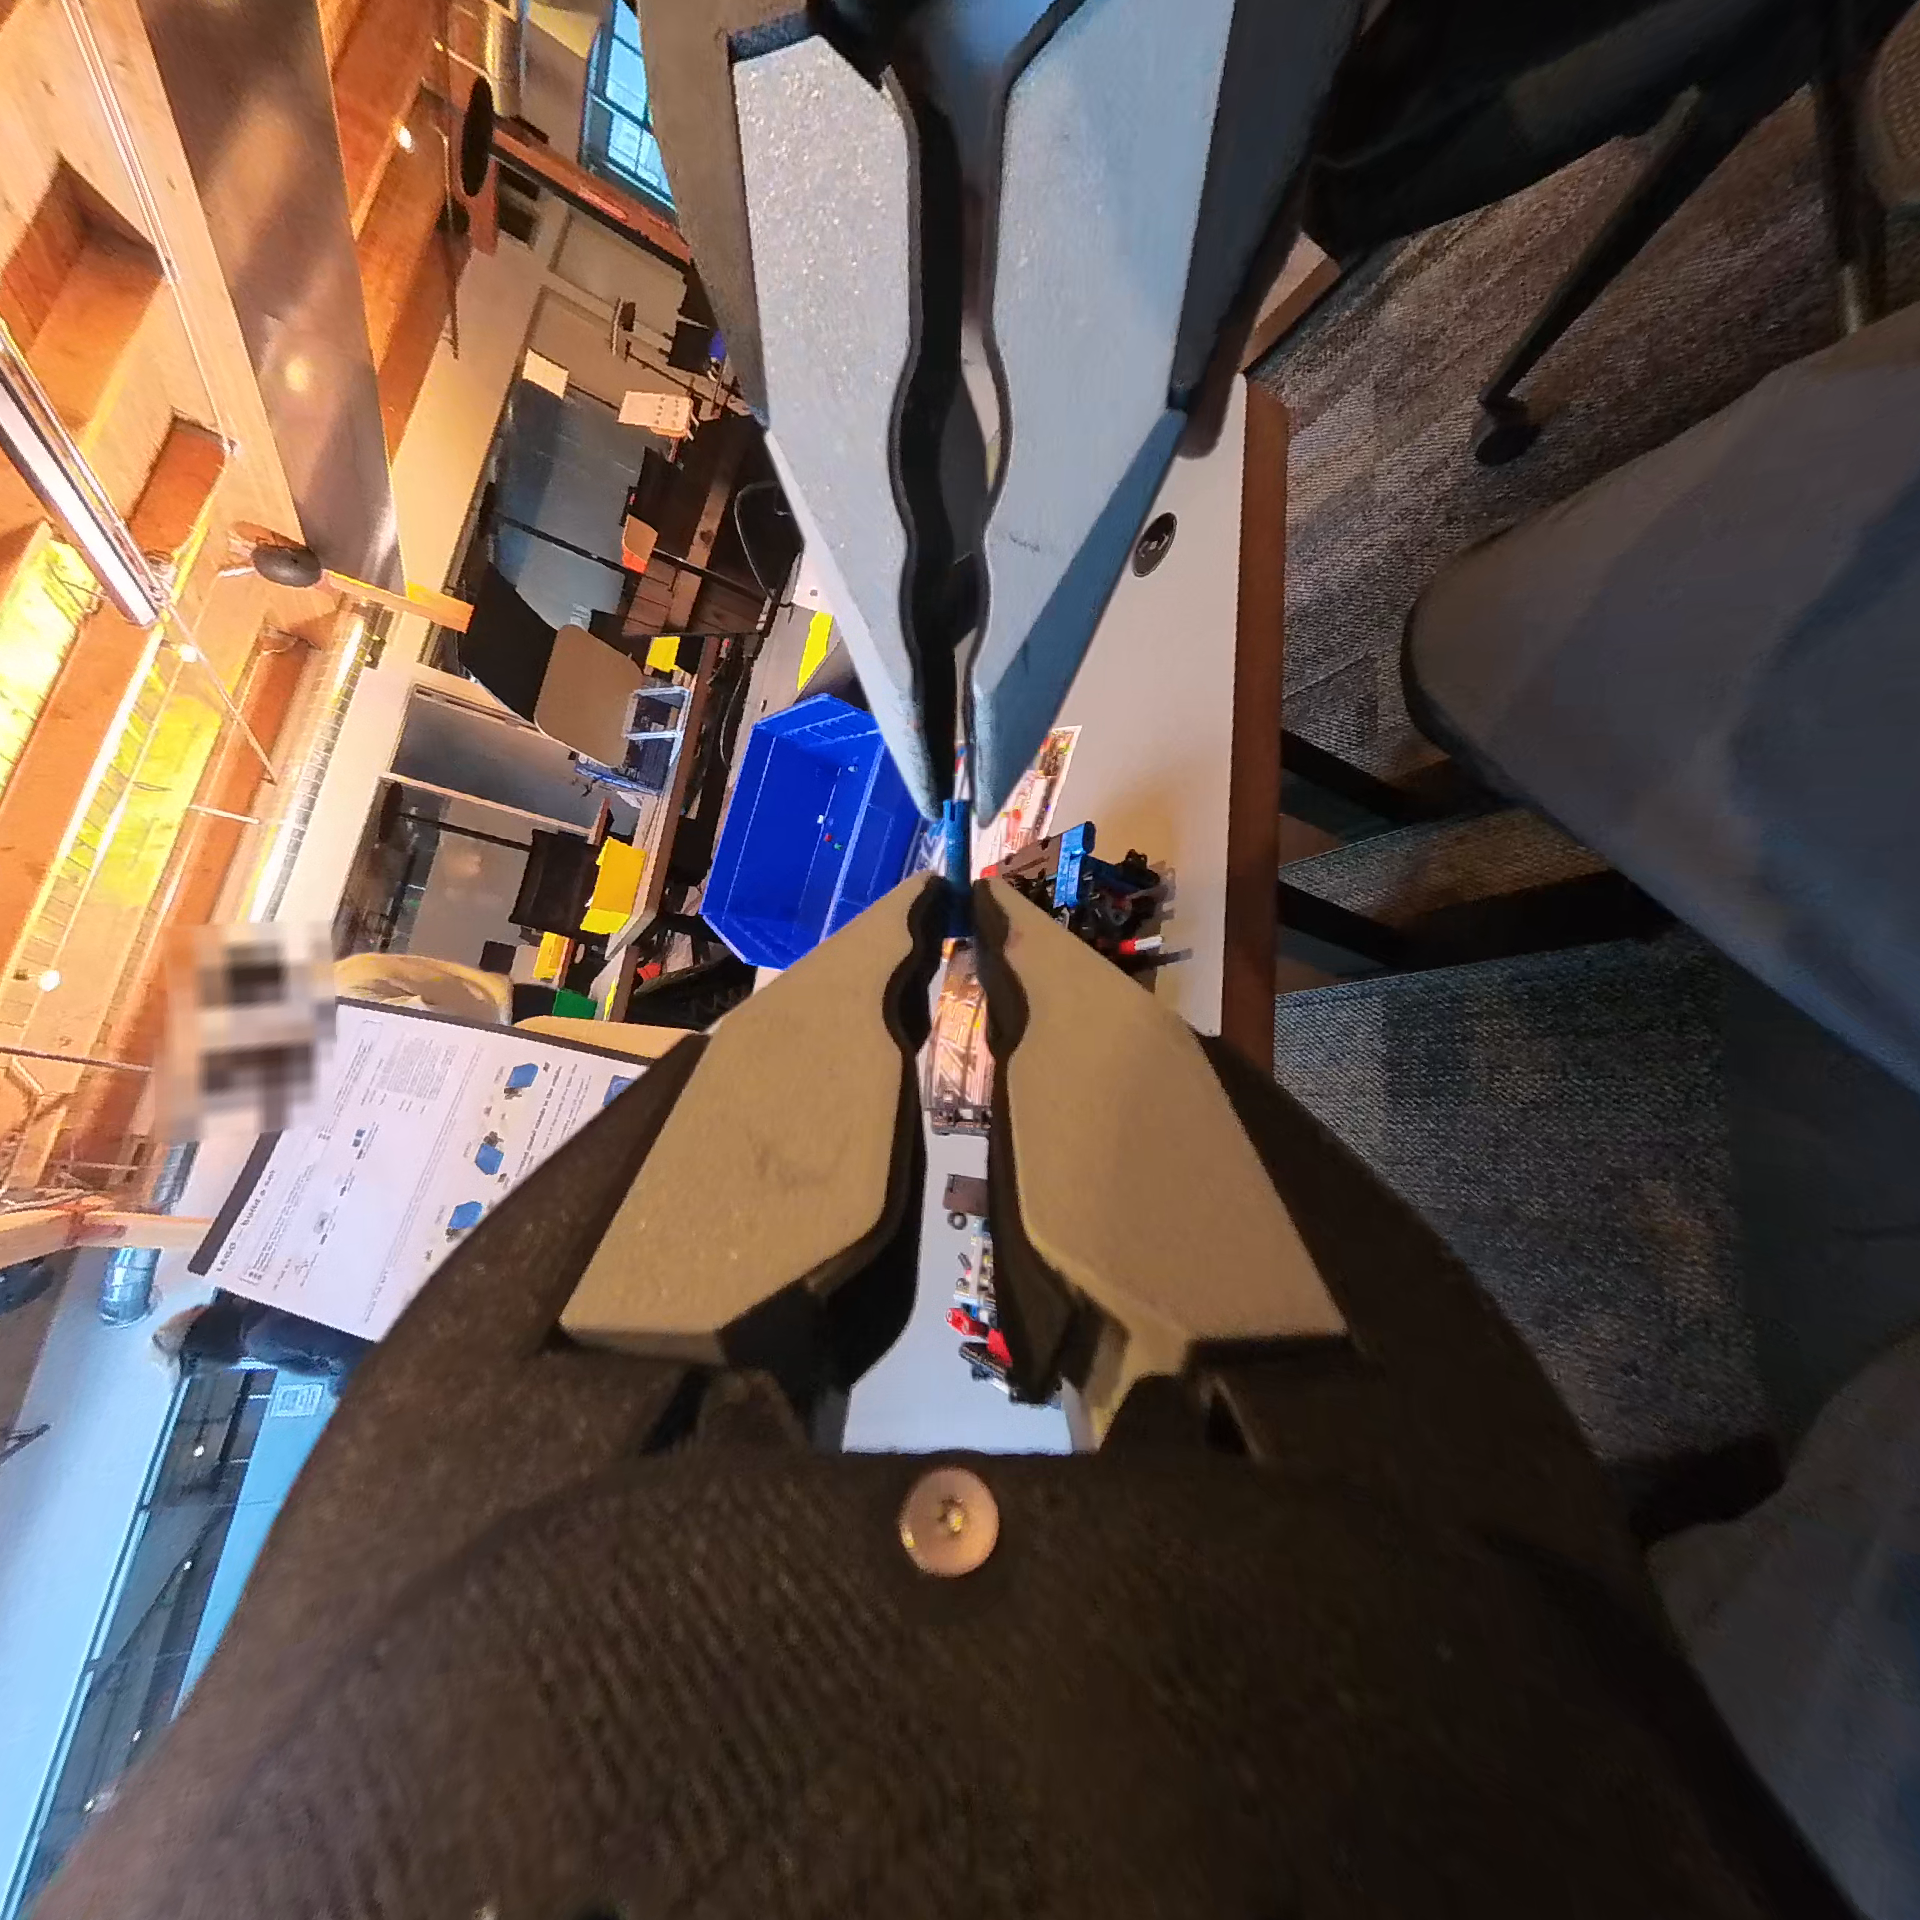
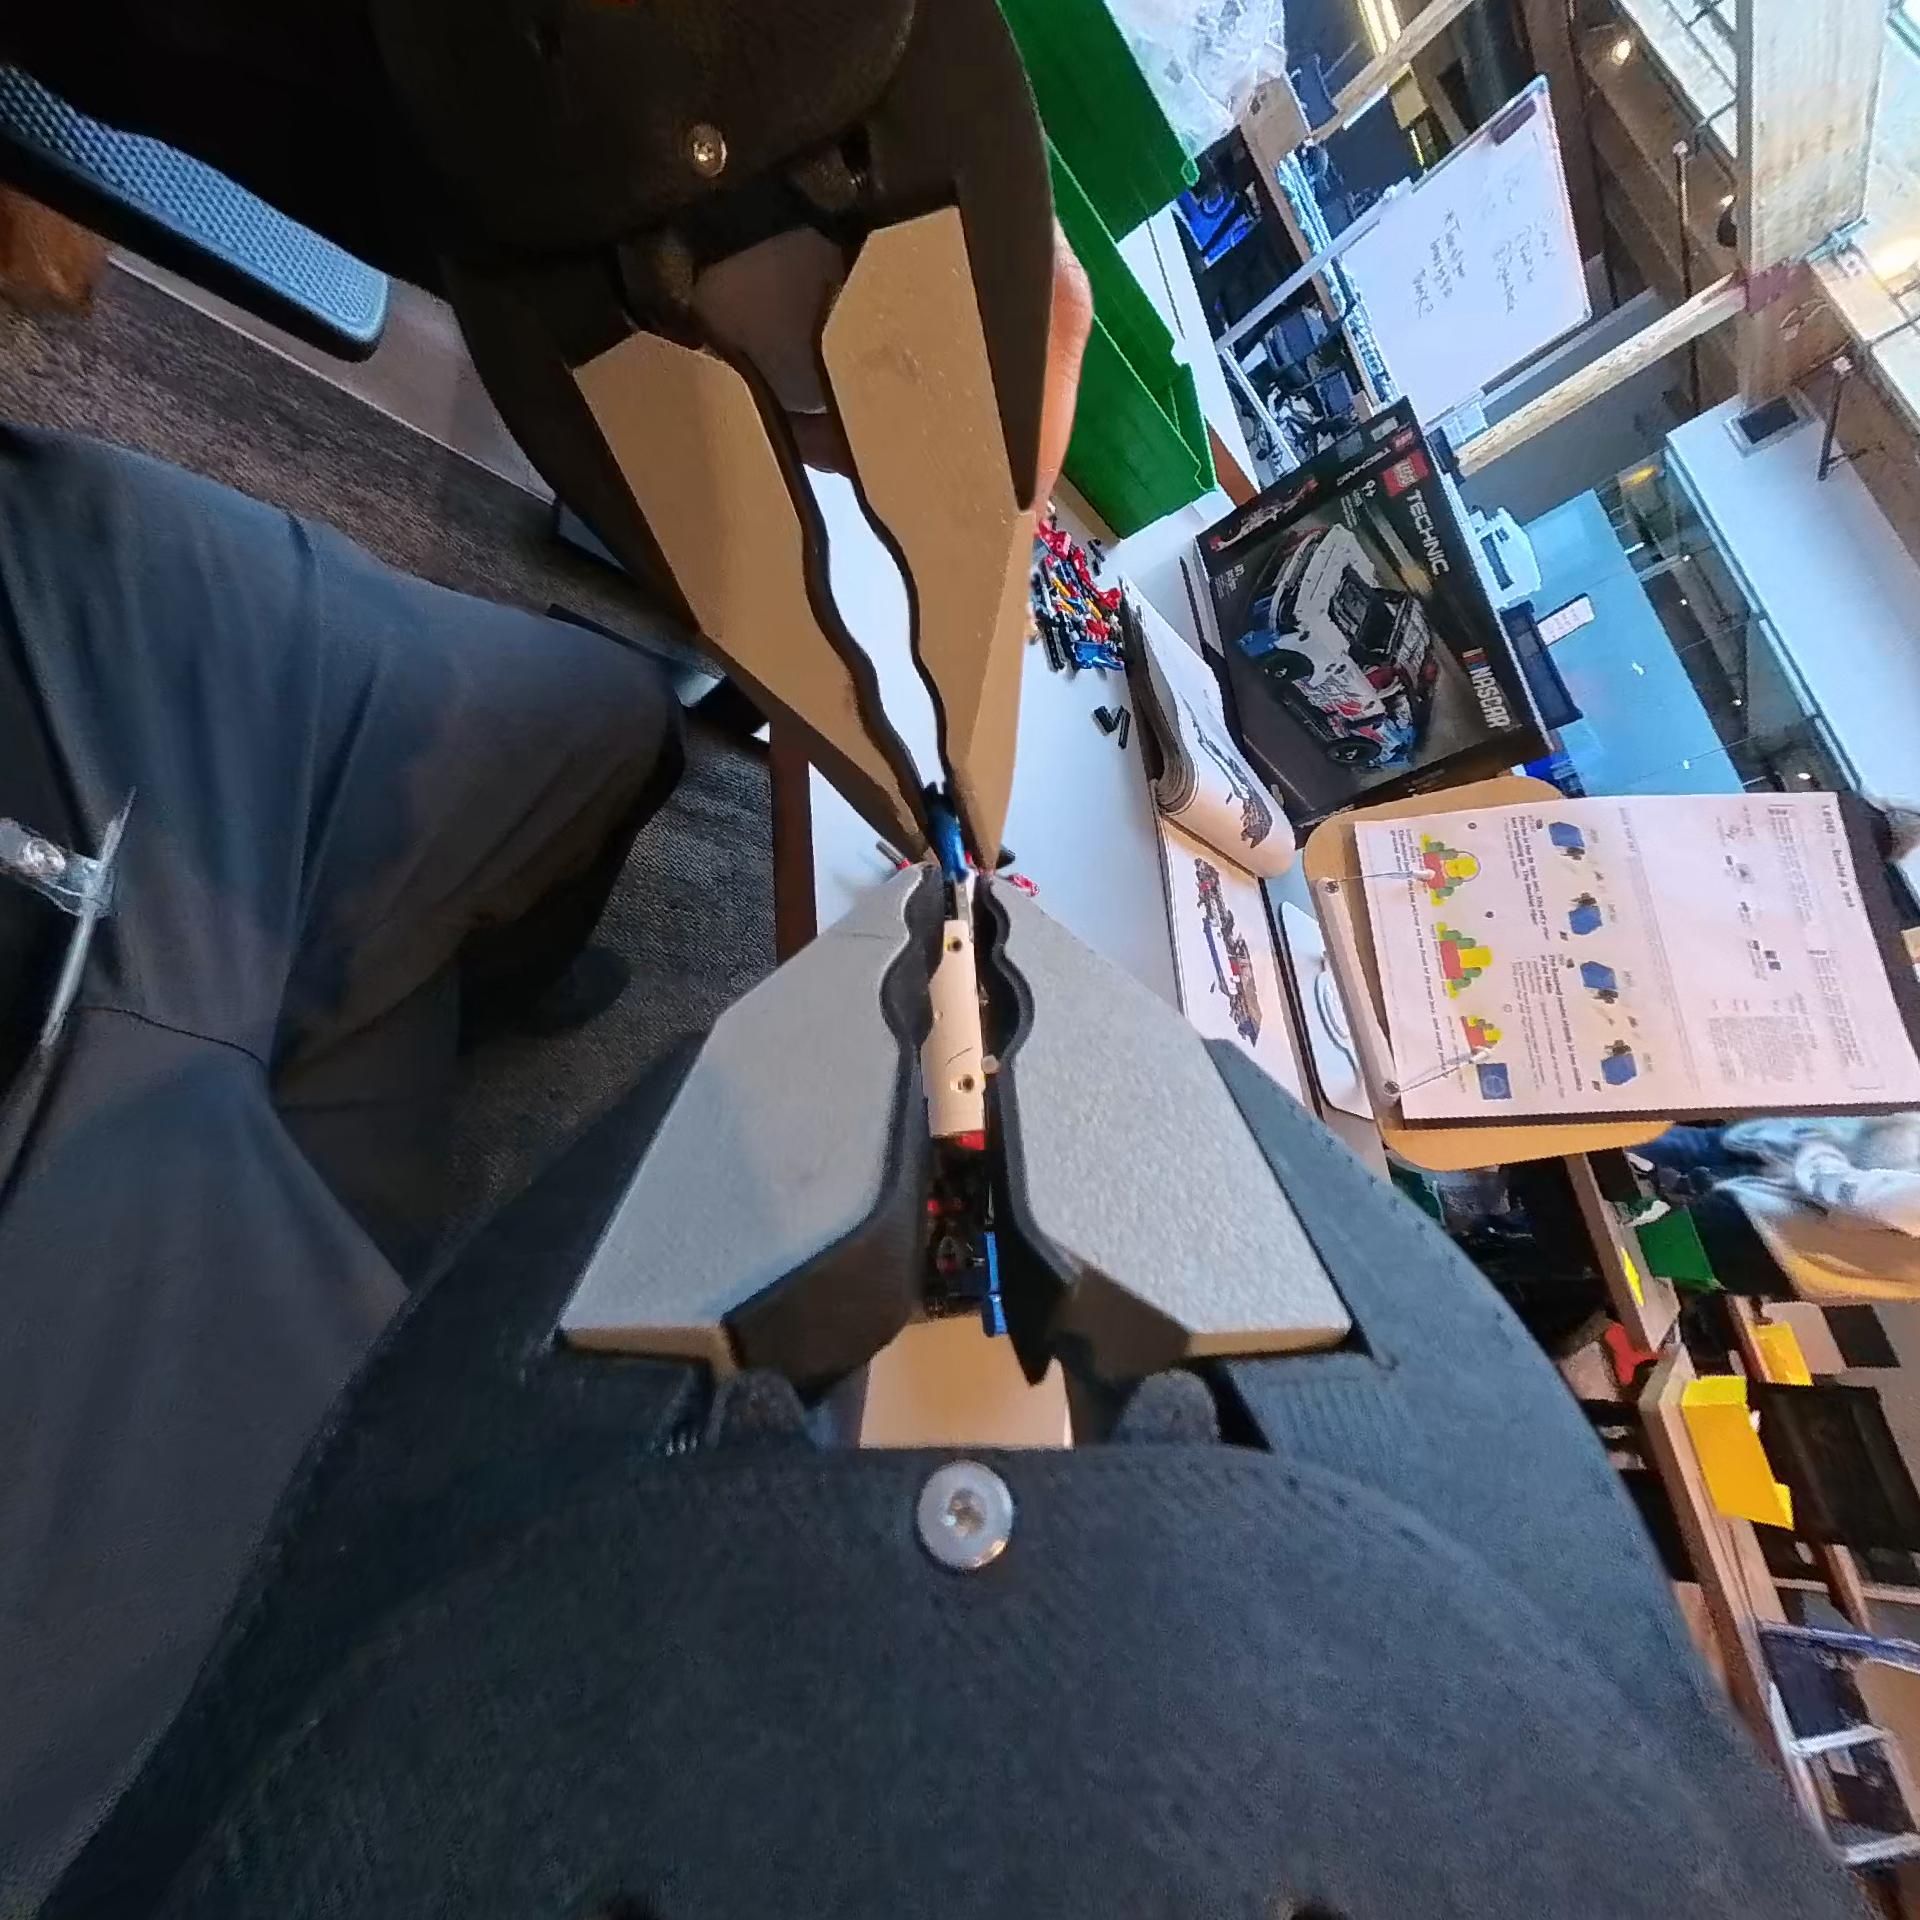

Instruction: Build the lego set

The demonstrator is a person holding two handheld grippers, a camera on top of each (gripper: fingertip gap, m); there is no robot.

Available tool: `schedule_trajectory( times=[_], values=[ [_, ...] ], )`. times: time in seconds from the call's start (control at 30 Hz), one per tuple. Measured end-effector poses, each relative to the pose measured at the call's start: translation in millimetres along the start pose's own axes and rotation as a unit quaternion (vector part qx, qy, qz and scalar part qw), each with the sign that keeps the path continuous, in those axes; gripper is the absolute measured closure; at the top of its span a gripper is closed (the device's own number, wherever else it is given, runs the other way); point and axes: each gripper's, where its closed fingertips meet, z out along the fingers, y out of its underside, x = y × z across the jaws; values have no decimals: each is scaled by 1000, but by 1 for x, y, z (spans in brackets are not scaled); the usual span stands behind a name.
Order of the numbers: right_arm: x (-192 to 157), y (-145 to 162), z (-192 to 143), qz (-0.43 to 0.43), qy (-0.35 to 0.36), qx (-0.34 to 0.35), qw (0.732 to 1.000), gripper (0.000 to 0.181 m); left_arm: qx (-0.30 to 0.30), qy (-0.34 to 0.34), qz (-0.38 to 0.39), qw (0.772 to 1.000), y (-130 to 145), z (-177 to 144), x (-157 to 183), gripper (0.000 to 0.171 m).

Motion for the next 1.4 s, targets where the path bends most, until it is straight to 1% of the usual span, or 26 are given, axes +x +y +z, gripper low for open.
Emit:
schedule_trajectory(
  times=[0.3,0.53,0.73,0.9,1.13,1.23,1.33,1.4],
  values=[
    [-3,4,4,-35,1,-12,999,179,-15,4,9,1000,5,3,4,170],
    [-2,5,6,-28,5,-10,1000,180,-22,2,6,1000,7,3,3,170],
    [-4,8,11,-26,5,-11,1000,180,-43,3,18,999,15,5,5,171],
    [-5,17,19,-27,11,-35,999,180,-68,8,17,998,24,10,8,171],
    [-6,24,23,-21,12,-42,999,179,-82,12,11,997,31,13,11,171],
    [-8,29,27,-15,7,-45,999,181,-90,12,14,996,35,15,12,171],
    [-6,27,30,37,-9,-21,999,181,-90,12,10,996,38,14,9,171],
    [-3,27,30,42,-3,-17,999,181,-85,8,5,996,38,14,7,171]
  ],
)
